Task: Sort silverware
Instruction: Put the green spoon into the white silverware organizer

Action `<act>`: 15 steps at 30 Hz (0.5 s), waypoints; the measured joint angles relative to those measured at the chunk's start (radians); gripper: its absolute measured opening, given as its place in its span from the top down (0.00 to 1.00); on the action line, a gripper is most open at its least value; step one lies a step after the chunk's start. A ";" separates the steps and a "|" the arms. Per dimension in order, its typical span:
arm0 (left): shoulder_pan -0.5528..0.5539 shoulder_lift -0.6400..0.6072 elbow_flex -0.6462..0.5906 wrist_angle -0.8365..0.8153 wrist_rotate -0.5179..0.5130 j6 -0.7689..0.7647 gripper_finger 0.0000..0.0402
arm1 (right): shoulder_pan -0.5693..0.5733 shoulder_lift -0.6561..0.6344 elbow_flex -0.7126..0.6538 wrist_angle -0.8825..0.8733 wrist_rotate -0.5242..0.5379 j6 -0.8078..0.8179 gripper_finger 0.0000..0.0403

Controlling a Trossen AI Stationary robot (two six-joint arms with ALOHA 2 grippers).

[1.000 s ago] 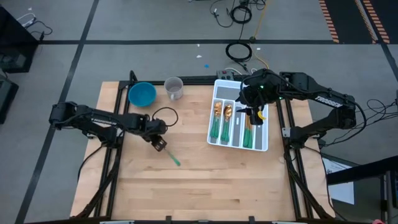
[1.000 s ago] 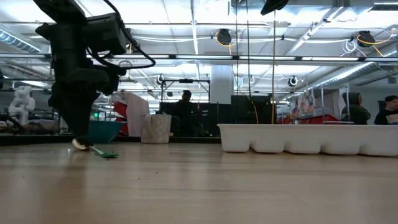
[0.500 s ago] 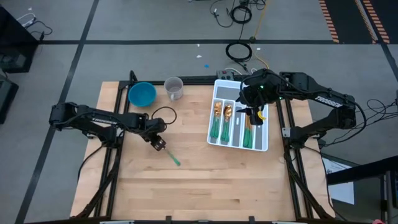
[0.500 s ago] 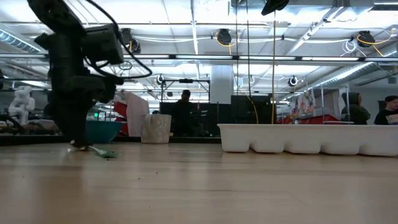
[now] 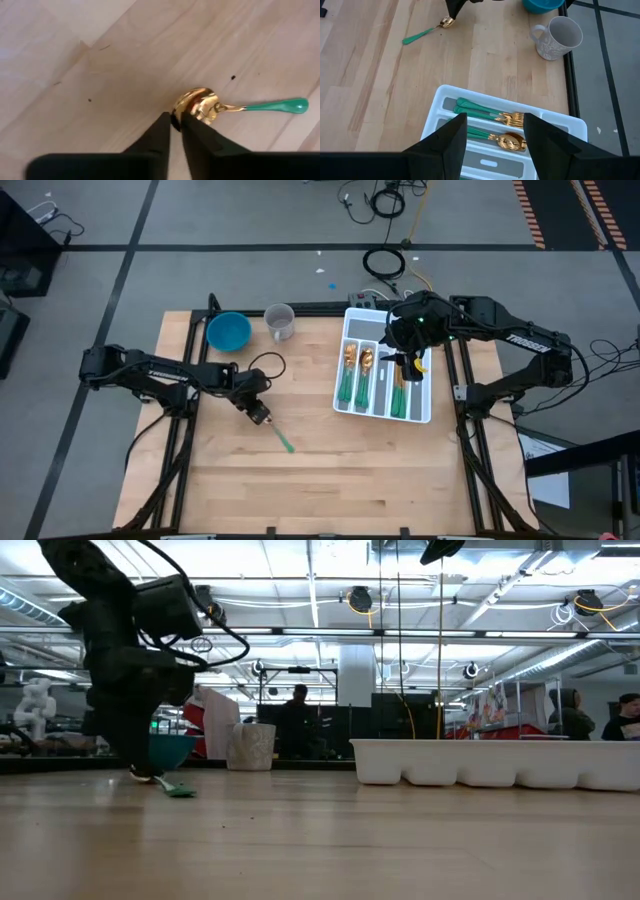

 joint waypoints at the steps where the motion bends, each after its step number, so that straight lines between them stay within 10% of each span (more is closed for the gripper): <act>1: 0.000 0.000 0.000 0.001 0.000 0.001 0.90 | 0.000 0.000 0.000 0.000 0.000 0.002 0.54; 15: 0.000 0.000 0.045 0.095 -0.044 0.032 0.99 | -0.002 0.000 0.000 -0.018 0.001 -0.017 0.54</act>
